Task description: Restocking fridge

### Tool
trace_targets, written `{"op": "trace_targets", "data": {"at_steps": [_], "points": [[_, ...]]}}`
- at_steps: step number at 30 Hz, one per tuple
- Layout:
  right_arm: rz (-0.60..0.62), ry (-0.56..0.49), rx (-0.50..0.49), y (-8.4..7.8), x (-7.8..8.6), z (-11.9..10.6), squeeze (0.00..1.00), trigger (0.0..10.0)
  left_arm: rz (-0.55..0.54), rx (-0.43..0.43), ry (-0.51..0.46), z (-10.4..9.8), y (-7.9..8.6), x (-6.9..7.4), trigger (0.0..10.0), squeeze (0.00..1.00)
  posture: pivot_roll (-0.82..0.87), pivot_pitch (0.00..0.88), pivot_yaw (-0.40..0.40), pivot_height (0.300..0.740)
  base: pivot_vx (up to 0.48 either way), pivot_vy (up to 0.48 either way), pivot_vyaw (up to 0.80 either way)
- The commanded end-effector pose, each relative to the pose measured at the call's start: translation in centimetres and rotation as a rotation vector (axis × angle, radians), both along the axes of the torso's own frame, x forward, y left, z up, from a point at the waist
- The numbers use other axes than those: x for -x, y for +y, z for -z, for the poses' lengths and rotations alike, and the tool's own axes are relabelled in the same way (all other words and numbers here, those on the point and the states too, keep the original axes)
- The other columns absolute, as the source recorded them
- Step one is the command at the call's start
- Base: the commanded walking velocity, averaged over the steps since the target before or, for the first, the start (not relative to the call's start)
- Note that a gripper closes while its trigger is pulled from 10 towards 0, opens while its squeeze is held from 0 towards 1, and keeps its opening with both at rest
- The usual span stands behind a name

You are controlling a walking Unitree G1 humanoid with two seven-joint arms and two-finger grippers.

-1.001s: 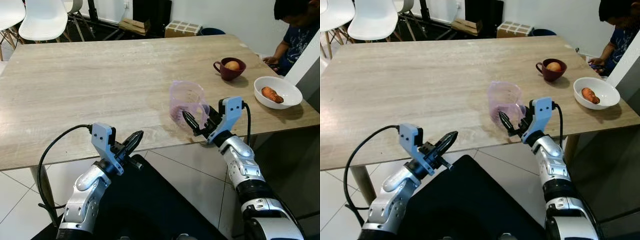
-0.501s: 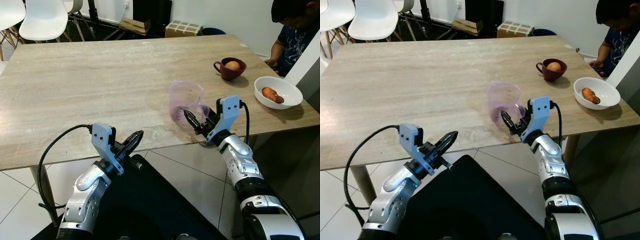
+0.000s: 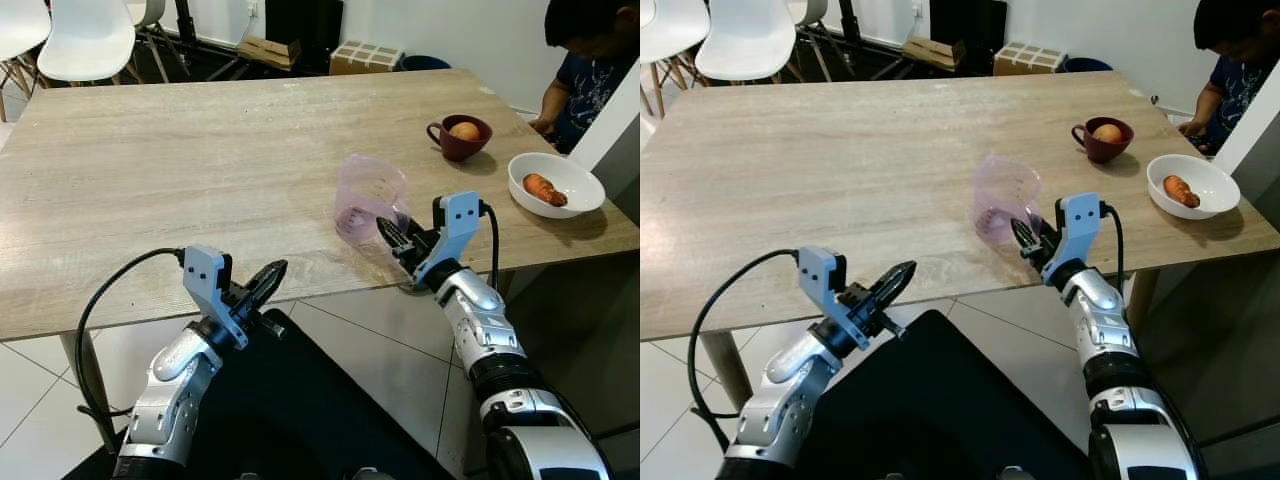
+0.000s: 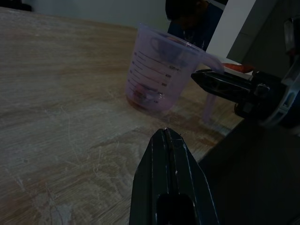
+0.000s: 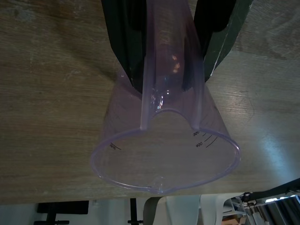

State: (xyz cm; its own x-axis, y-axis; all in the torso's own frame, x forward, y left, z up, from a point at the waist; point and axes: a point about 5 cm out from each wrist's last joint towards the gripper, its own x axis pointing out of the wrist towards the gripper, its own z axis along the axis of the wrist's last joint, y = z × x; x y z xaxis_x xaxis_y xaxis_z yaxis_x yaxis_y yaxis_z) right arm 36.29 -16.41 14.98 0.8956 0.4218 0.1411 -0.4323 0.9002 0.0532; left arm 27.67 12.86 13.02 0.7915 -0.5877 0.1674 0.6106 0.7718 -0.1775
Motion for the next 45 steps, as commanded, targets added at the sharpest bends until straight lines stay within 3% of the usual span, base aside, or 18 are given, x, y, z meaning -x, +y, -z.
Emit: {"op": "trace_targets", "data": {"at_steps": [1, 4, 5, 11, 13, 15, 18, 21, 24, 26, 27, 32, 34, 37, 39, 42, 45], "points": [[0.01, 0.006, -0.023, -0.2, 0.3, 0.6, 0.0, 0.0, 0.01, -0.015, 0.009, 0.4, -0.4, 0.0, 10.0, 0.0, -0.06, 0.091, -0.031, 0.74, 0.0, 0.0, 0.0], [0.028, -0.023, -0.039, -0.1, 0.4, 0.4, 0.0, 0.0, 0.011, -0.013, 0.007, 0.4, -0.5, -0.1, 10.0, 0.0, -0.06, 0.086, -0.031, 0.74, 0.0, 0.0, 0.0], [0.031, -0.042, -0.065, -0.1, 0.4, 0.1, 0.0, 10.0, 0.011, -0.014, 0.004, 0.4, -0.5, -0.2, 10.0, 0.0, -0.07, 0.079, -0.029, 0.74, 0.0, 0.0, 0.0], [-0.005, -0.128, -0.195, -0.9, 0.6, -1.6, 0.0, 10.0, 0.01, -0.014, -0.002, 0.3, -0.6, -0.5, 10.0, 0.0, -0.07, 0.068, -0.024, 0.74, 0.0, 0.0, 0.0], [-0.057, -0.132, -0.217, -1.2, 0.8, -1.9, 0.0, 10.0, 0.011, -0.013, -0.004, 0.3, -0.6, -0.6, 10.0, 0.0, -0.08, 0.067, -0.023, 0.74, 0.0, 0.0, 0.0], [-0.206, -0.145, -0.301, -2.7, 1.8, -3.0, 0.0, 10.0, 0.018, -0.009, -0.01, 0.2, -0.6, -0.6, 10.0, 0.0, -0.08, 0.066, -0.022, 0.74, 0.0, 0.0, 0.0], [-0.294, -0.149, -0.328, -3.8, 2.7, -3.4, 0.0, 10.0, 0.027, -0.007, -0.012, 0.3, -0.8, -0.6, 10.0, 0.0, -0.09, 0.067, -0.019, 0.74, 0.0, 0.0, 0.0], [-0.447, -0.12, -0.264, -5.4, 4.8, -3.2, 0.0, 10.0, 0.049, -0.01, -0.005, 0.6, -0.9, -0.2, 10.0, 0.0, -0.1, 0.07, -0.014, 0.74, 0.0, 0.0, 0.0], [-0.544, -0.085, -0.221, -6.5, 6.7, -2.9, 0.0, 10.0, 0.057, -0.014, 0.008, 1.0, -0.8, 0.2, 10.0, 0.0, -0.1, 0.073, -0.009, 0.74, 0.0, 0.0, 0.0], [-0.566, -0.079, -0.216, -6.7, 7.1, -2.9, 0.0, 10.0, 0.059, -0.015, 0.009, 1.1, -0.8, 0.2, 10.0, 0.0, -0.1, 0.073, -0.008, 0.74, 0.0, 0.0, 0.0], [-0.612, -0.049, -0.199, -7.4, 8.2, -2.5, 0.0, 10.0, 0.063, -0.027, 0.015, 1.3, -0.7, 0.4, 10.0, 0.0, -0.1, 0.076, -0.004, 0.74, 0.0, 0.0, 0.0], [-0.628, -0.011, -0.176, -8.6, 9.5, -1.9, 0.0, 10.0, 0.071, -0.045, 0.024, 1.7, -0.6, 0.6, 10.0, 0.0, -0.1, 0.077, -0.002, 0.74, 0.0, 0.0, 0.0], [-0.577, 0.043, -0.121, -10.0, 10.7, -0.7, 0.0, 10.0, 0.082, -0.072, 0.039, 2.3, -0.3, 1.0, 10.0, 0.0, -0.11, 0.079, 0.001, 0.74, 0.0, 0.0, 0.0], [-0.561, 0.074, -0.109, -10.4, 11.2, 0.1, 0.0, 10.0, 0.08, -0.082, 0.05, 2.7, -0.1, 1.2, 10.0, 0.0, -0.11, 0.078, 0.004, 0.74, 0.0, 0.0, 0.0], [-0.514, 0.138, -0.065, -10.6, 11.8, 2.0, 0.0, 10.0, 0.072, -0.104, 0.069, 3.3, 0.1, 1.4, 10.0, 0.0, -0.11, 0.079, 0.006, 0.74, 0.0, 0.0, 0.0], [-0.507, 0.178, -0.047, -10.6, 12.2, 2.9, 0.0, 10.0, 0.069, -0.117, 0.077, 3.6, 0.2, 1.5, 10.0, 0.0, -0.11, 0.083, 0.007, 0.74, 0.0, 0.0, 0.0], [-0.499, 0.314, -0.019, -10.5, 13.7, 6.2, 0.0, 10.0, 0.04, -0.145, 0.106, 4.7, 0.5, 1.6, 10.0, 0.0, -0.11, 0.084, 0.007, 0.74, 0.0, 0.0, 0.0]]}}
